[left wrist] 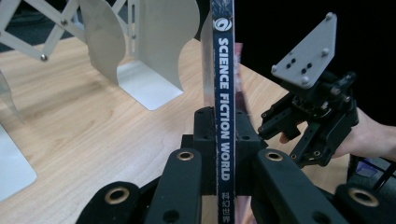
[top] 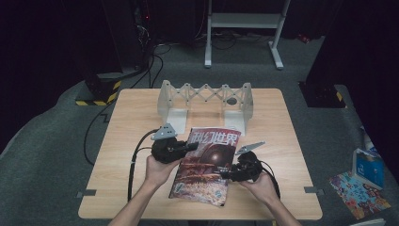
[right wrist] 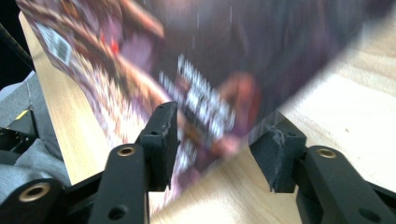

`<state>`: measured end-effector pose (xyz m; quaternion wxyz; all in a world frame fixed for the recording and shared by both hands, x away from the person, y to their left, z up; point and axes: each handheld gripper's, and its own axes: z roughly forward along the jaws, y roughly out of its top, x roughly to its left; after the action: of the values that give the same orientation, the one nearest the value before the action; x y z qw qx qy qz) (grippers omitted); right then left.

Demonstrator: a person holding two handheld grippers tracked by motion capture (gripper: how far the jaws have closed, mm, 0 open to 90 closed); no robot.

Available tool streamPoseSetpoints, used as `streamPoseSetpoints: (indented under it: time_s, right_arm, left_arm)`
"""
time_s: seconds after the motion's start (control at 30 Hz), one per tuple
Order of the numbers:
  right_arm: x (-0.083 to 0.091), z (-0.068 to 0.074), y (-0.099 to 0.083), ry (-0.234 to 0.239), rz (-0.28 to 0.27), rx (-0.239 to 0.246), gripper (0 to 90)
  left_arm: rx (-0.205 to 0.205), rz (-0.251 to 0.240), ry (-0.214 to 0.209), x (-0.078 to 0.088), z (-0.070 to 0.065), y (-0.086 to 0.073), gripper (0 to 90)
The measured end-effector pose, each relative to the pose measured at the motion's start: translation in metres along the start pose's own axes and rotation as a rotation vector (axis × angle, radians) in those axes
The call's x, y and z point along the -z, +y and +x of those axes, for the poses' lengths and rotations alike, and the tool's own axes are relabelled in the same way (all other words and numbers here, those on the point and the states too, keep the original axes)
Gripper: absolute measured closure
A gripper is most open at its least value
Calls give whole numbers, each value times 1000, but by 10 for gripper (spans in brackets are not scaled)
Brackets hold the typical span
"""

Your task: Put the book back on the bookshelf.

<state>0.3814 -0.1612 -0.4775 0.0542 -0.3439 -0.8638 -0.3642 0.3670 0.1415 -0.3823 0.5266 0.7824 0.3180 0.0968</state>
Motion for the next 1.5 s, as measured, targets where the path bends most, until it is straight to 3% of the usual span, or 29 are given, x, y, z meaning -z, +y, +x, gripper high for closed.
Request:
streamPoseSetpoints:
  time_s: [0.1, 0.23, 0.37, 0.4, 0.43, 0.5, 0.6, 0.8, 0.87, 0.9, 0.97, 1.5]
  right_arm:
    - [1, -4, -9, -29, -5, 1, 573]
    - [4, -10, -23, -104, -29, -20, 590]
    - [7, -18, -39, -240, -61, -31, 579]
    - [7, -18, -39, -240, -61, -31, 579]
    - [7, -23, -47, -335, -69, -29, 572]
    - [9, -27, -56, -407, -120, -20, 559]
    - [12, -33, -64, -475, -167, -32, 512]
    - [11, -39, -78, -622, -268, 14, 397]
    - [11, -43, -81, -609, -294, -9, 383]
    - [12, -46, -81, -580, -300, -47, 374]
    - [13, -48, -82, -577, -306, -67, 373]
    - [13, -48, -83, -579, -312, -65, 373]
  left_arm:
    - [1, -7, 6, 5, 2, 4, 844]
    - [-10, -16, 20, 12, 2, 11, 844]
    - [-31, -31, 32, 19, 2, 19, 844]
    - [-31, -31, 32, 19, 2, 19, 844]
    - [-41, -37, 34, 22, 2, 24, 844]
    - [-43, -44, 36, 25, 1, 28, 844]
    - [-50, -50, 43, 29, 2, 34, 844]
    - [-71, -48, 83, 39, 6, 47, 844]
    - [-76, -47, 102, 42, 8, 51, 844]
    - [-82, -44, 115, 44, 9, 53, 843]
    - [-85, -35, 137, 46, 11, 57, 843]
    - [-99, -23, 268, 62, 27, 88, 843]
